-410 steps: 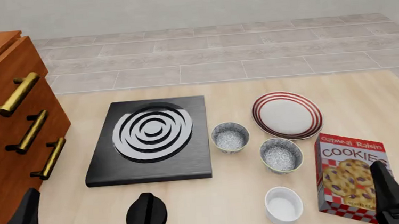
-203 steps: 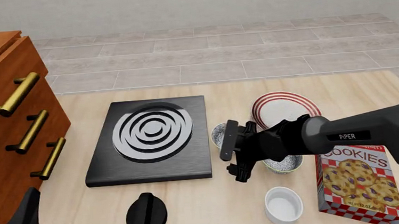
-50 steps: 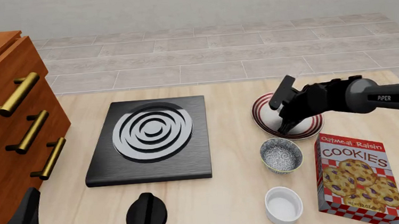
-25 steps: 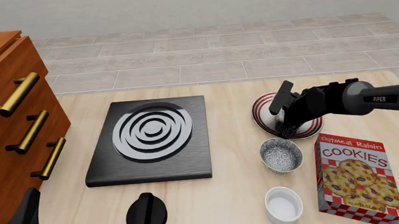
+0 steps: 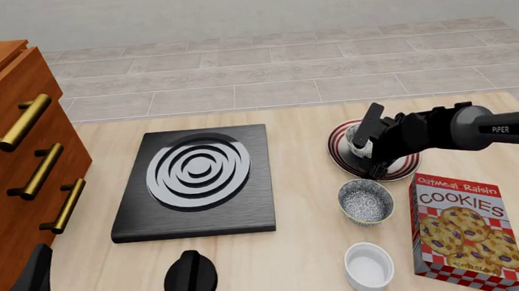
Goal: Pick the akita bowl from table center and place it on the plate.
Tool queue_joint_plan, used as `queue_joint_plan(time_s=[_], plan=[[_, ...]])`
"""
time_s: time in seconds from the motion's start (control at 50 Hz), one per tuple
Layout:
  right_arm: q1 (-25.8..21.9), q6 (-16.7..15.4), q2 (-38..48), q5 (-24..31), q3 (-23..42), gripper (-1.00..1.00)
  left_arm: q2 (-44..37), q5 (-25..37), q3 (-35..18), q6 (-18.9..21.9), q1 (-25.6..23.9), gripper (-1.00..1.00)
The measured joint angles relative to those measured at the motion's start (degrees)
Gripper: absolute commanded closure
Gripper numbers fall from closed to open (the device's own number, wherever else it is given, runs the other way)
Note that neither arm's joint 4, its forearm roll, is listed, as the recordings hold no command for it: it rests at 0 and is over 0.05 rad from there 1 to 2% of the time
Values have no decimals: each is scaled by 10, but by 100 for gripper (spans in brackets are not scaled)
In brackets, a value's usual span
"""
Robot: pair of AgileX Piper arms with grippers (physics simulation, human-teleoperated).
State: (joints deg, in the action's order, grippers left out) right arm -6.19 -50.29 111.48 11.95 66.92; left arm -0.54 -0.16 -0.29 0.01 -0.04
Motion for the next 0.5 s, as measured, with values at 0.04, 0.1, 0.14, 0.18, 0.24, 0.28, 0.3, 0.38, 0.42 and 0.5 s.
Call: queue_joint_plan(time_s=[0.04,0.1,0.14,0.18,0.24,0.28,0.3,0.38,0.42,0.5], plan=[[-1,0,-5,-1,-3,-100,0,0,0,0,0,-100],[-5,2,-12,-3,-9,-100,0,0,0,0,0,-100],[-7,2,-17,-4,-13,-100,0,0,0,0,0,-100],[-9,2,-23,-7,-18,-100,0,0,0,0,0,-100],[-9,-3,-34,-17,-32,-100,0,0,0,0,0,-100],[-10,-5,-42,-23,-41,-100,0,0,0,0,0,-100],[-11,-5,-46,-27,-46,-100,0,0,0,0,0,-100],[-14,-4,-64,-40,-65,-100,0,0,0,0,0,-100],[-16,-3,-73,-47,-76,-100,0,0,0,0,0,-100],[-20,-1,-94,-60,-100,-100,0,0,0,0,0,-100]])
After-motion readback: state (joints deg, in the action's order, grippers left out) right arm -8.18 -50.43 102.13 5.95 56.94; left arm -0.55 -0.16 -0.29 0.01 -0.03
